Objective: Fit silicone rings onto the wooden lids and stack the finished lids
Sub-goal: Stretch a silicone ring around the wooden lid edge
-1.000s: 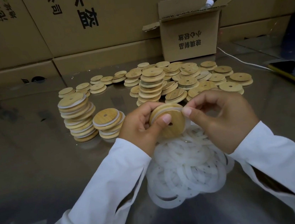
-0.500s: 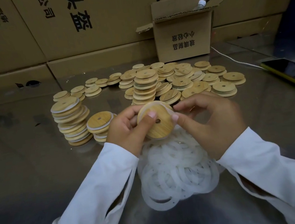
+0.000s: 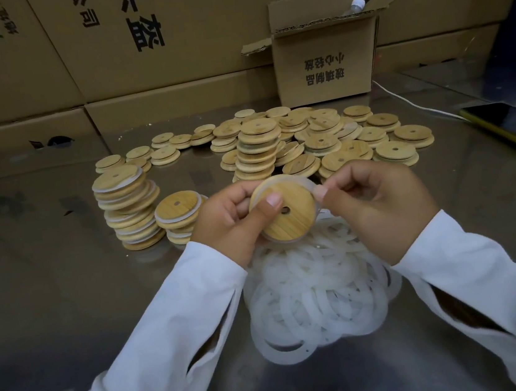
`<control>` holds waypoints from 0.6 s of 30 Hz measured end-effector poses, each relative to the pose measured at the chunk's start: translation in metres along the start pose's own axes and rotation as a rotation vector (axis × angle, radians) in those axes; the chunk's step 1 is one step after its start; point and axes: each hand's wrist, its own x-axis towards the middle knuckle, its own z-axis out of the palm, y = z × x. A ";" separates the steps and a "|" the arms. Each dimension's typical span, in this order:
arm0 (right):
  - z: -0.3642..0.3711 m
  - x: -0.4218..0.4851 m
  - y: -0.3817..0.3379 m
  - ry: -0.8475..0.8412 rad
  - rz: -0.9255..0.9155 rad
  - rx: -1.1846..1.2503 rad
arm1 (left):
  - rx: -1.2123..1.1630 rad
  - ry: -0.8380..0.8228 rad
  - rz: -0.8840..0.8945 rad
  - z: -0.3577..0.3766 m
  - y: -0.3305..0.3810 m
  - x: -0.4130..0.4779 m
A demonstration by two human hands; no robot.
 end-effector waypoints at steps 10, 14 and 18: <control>0.001 -0.002 0.000 -0.054 0.021 0.040 | -0.044 0.015 -0.010 0.001 -0.001 -0.001; 0.001 -0.001 -0.001 -0.086 0.041 0.094 | -0.049 0.010 -0.022 0.002 -0.002 0.000; -0.001 0.001 0.001 -0.123 0.070 0.129 | 0.049 -0.007 0.045 0.001 0.000 -0.001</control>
